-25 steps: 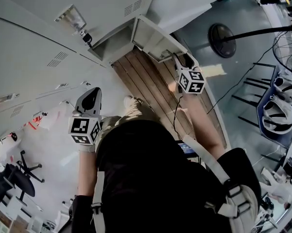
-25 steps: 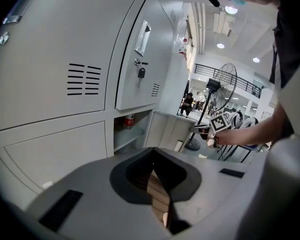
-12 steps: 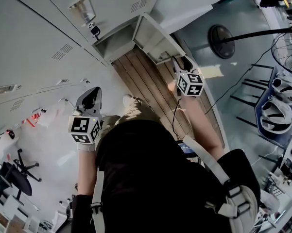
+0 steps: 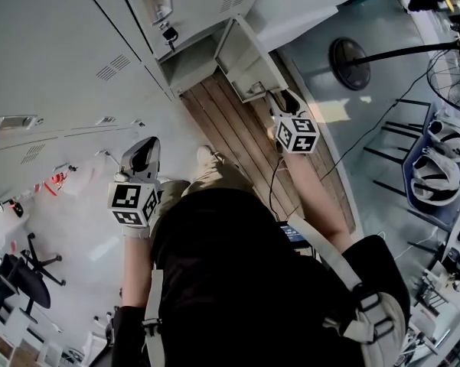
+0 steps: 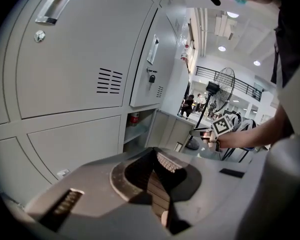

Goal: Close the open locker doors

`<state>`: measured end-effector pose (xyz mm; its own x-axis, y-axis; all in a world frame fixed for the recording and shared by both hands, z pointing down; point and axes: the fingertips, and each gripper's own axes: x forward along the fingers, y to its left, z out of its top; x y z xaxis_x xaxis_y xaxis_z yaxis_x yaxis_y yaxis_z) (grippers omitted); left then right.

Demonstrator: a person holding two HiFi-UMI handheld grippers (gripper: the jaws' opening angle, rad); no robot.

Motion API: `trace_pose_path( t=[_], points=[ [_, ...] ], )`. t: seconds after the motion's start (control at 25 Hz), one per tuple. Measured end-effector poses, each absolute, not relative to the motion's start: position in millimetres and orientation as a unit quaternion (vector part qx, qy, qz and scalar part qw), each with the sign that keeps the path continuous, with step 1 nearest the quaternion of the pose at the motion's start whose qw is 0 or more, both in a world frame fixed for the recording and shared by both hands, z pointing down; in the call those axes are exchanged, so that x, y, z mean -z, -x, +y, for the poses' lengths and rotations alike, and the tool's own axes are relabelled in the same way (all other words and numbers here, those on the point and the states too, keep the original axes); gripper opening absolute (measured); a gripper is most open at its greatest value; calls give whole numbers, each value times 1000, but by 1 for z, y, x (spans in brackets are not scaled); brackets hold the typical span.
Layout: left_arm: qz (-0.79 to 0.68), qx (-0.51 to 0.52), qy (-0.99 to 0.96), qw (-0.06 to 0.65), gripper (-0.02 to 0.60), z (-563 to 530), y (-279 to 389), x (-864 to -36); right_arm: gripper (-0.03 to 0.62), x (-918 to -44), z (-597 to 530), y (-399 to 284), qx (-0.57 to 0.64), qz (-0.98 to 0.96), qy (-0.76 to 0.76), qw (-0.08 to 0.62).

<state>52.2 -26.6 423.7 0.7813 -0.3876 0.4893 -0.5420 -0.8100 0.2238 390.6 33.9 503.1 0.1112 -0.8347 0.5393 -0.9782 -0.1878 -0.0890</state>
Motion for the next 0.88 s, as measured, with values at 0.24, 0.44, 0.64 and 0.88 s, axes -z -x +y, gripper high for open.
trace_pose_path(
  t=[0.24,0.44,0.64,0.88],
  points=[
    [-252,-214,-926,181,8,-26,-29,-423,196,-502,32,-361,-245,-626,-725,148],
    [-256,-211,-925,183,8,-25,-10,-423,195,-500,28,-332,-244,-638,-714,151],
    [-267,-205,-923,186,8,-23,9,-422,195,-498,20,-304,-242,-654,-700,156],
    [-285,-200,-917,192,8,-20,30,-423,195,-497,7,-269,-239,-679,-676,160]
  ],
)
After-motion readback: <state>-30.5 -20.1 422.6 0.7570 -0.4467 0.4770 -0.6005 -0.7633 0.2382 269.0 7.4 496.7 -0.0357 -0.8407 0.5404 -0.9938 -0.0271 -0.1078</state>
